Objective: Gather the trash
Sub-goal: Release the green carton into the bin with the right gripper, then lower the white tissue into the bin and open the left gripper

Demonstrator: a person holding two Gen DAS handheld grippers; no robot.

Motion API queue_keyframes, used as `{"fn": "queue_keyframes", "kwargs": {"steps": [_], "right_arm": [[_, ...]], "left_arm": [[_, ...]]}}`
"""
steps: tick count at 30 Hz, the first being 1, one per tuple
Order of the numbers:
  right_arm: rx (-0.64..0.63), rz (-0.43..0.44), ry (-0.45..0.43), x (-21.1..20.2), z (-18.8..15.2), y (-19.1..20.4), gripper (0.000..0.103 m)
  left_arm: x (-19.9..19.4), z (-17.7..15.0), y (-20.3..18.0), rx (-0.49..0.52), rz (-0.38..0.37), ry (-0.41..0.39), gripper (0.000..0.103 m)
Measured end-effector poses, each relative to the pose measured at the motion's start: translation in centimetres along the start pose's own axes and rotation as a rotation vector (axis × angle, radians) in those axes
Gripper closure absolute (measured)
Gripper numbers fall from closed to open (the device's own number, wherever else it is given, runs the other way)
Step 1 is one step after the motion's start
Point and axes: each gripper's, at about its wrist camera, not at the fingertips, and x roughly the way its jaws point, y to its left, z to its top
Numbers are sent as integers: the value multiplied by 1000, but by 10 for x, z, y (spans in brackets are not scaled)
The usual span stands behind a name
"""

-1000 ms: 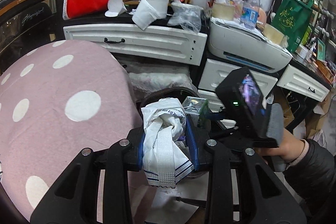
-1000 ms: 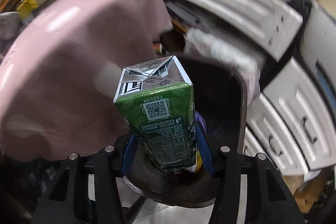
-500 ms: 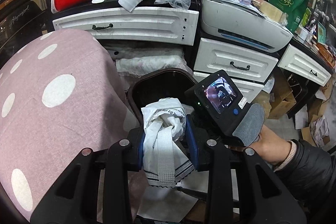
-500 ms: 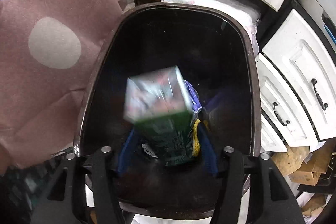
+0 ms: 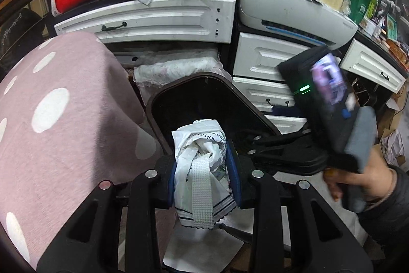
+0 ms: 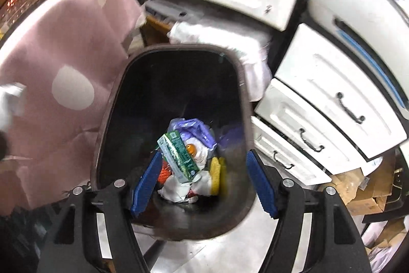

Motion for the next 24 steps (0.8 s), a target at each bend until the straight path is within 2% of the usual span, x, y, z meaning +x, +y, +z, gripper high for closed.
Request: {"fn": "queue_keyframes", "kwargs": {"steps": [5,12,15,17,21,24], "right_arm": [[26,-64,-60,-26,-7,-18,33],[85,-87,-90,-42,-14,-39,30],[100,-89,-99,-48,-17,-42,28],[109,-89,-107,-52,-19,-42,28],[115,-105,-123,-61,-21,-42,22],[131,-132,-140,-70,-24,-44,18]], "left_arm": [[19,3,-9,17,-1,22,70],[45,8,-20,52,3,48,67],[57,9,-22,60,3,71,53],[61,9,-24,66,1,71,29],[59,5,-26,64,2,45,18],[51,3,-29,72,-1,30,16]]}}
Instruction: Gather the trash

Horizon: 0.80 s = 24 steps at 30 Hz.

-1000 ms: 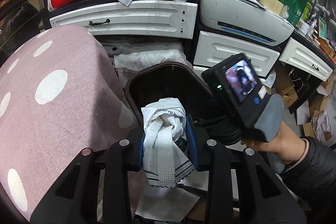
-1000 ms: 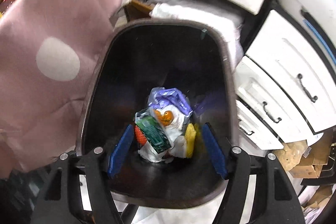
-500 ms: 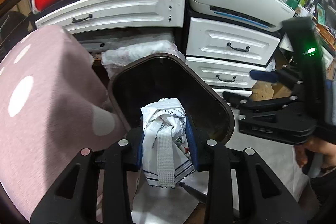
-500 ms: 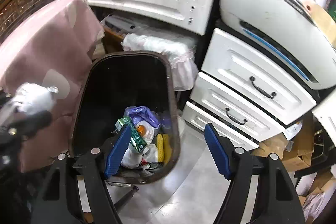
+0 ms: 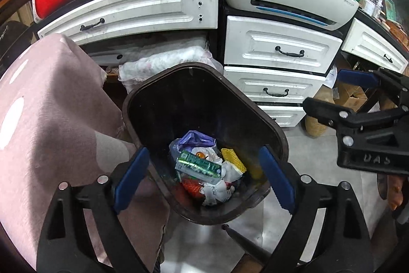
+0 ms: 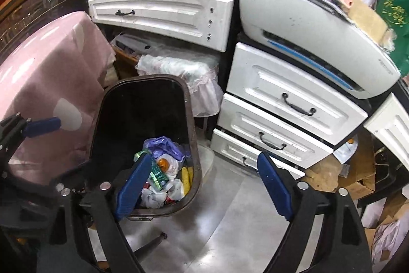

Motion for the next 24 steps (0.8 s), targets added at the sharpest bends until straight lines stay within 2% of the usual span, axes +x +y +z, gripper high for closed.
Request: {"fn": "queue_keyframes", "kwargs": {"steps": [4,7,9,11,13,17,21,24], "right_arm": [[72,-63,-55,-19,2,-9,12],[130,-118,-121,-41,4,-11,7],[158,-128,-166,-58,5,-8,6],[170,-113,-204,-77,5,-2,6],[156,-62,-244,-102,5,13,6],[107,-30,-340,-142,-1,47,6],[63,13,-375,-163,-10,75,6],[73,72,-399,-174,-19,89,6]], "left_arm": [[-32,-3,-5,14,13,-51,13],[-72,-6,0,6,48,-146,6],[-95,-8,7,-23,58,-194,6],[-123,-14,17,-59,75,-248,6],[-148,-21,25,-81,103,-290,6],[-196,-43,42,-127,214,-362,6],[-231,-67,59,-193,316,-400,6],[-249,-82,71,-235,357,-412,6]]}}
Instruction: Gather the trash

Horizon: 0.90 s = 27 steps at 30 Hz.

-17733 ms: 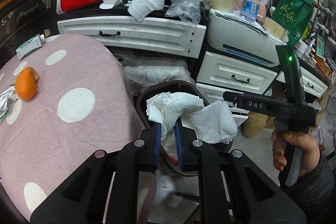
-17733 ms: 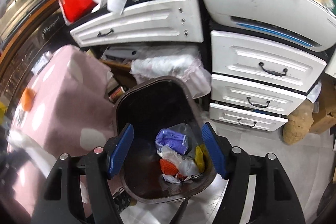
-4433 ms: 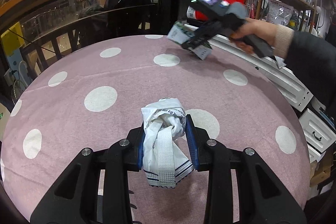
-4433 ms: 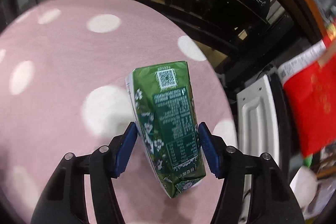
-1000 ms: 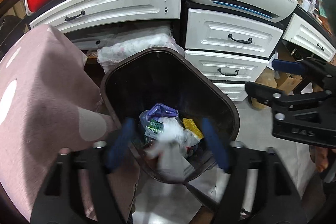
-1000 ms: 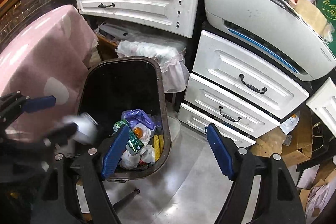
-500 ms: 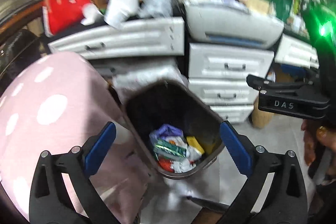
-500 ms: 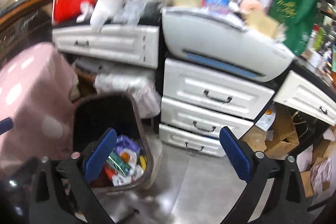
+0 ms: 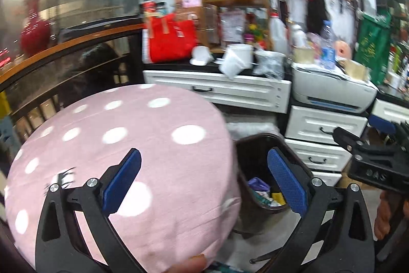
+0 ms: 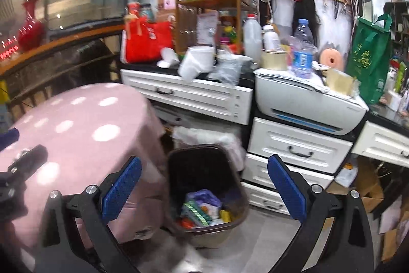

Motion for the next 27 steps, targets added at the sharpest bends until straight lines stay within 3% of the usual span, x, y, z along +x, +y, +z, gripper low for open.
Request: {"fn": "queue_keyframes", "kwargs": {"steps": [5,13,20,27], "right_arm": [[-17,2,-44,-18,-6,19,6],[-134,6,-112,-43,-21,53,6],[-162,-11,-222,-62,-22,56,6],[-153,-1,-229,-60,-24,53,6]], "left_arm": [[-24,-10,27,-56,93,-19,6],[-55,-24,49,-95,124,-77,6],[-65,-29,49,-93,151,-118,6],[-67,-30,52,-108,156,-130,6]]}}
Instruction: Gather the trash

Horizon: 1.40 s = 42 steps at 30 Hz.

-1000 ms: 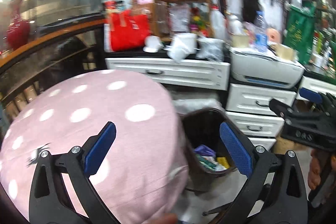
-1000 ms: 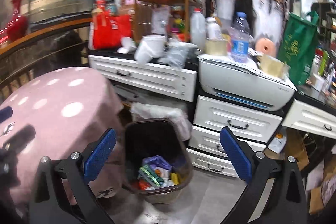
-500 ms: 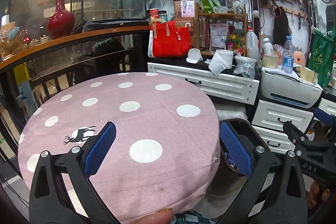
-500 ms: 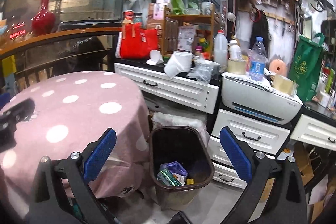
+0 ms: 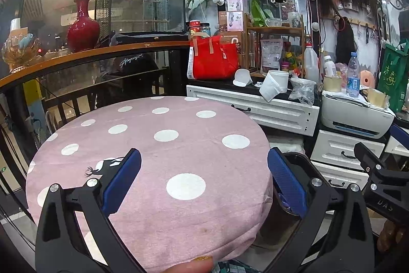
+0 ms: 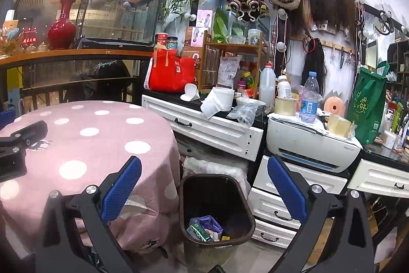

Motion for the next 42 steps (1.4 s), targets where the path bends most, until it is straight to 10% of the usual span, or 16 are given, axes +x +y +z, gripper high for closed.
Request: {"fn": "queue_keyframes", "kwargs": {"steps": [42], "right_arm": [[20,4,21,4,-3,-2,6]], "left_arm": [[8,-5,-2,-20,2,27,6]]}}
